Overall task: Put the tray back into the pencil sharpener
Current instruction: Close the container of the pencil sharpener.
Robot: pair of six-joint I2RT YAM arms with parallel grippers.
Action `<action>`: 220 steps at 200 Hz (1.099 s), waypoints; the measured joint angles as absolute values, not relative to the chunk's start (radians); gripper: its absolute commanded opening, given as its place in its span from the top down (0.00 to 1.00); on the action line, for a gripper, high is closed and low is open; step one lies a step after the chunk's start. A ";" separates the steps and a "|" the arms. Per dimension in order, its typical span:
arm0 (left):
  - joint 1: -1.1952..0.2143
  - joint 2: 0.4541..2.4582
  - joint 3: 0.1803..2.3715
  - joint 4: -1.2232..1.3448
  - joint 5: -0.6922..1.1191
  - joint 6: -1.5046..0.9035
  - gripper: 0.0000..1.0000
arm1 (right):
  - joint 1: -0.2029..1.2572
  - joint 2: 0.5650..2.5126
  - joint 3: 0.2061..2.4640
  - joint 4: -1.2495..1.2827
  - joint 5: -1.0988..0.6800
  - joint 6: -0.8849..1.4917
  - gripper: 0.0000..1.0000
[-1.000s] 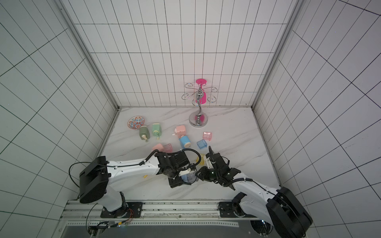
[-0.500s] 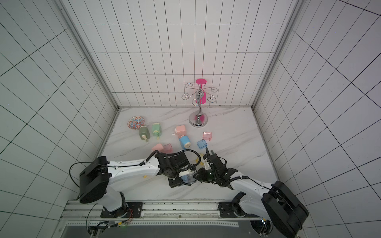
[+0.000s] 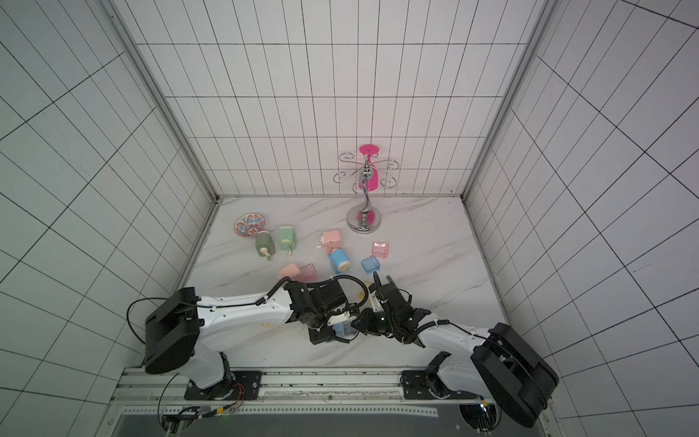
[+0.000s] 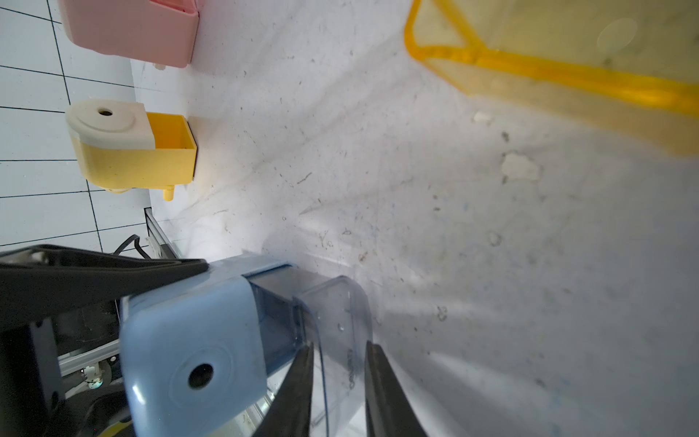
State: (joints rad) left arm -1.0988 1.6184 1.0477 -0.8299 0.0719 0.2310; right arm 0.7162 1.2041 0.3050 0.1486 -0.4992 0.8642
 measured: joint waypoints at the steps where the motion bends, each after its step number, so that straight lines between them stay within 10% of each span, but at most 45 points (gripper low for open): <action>1: -1.099 1.618 1.047 -0.830 0.072 0.233 0.51 | 0.716 1.205 0.305 0.149 -0.499 0.864 0.73; 220: -1.099 1.605 1.028 -0.798 0.074 0.281 0.64 | 0.674 1.024 0.239 -0.009 -0.423 0.875 0.81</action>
State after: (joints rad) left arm -1.0988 1.6054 1.0279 -0.7982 0.0738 0.2810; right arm 0.6743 1.0241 0.2386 -0.0086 -0.4229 0.8749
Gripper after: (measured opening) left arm 0.588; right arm 0.194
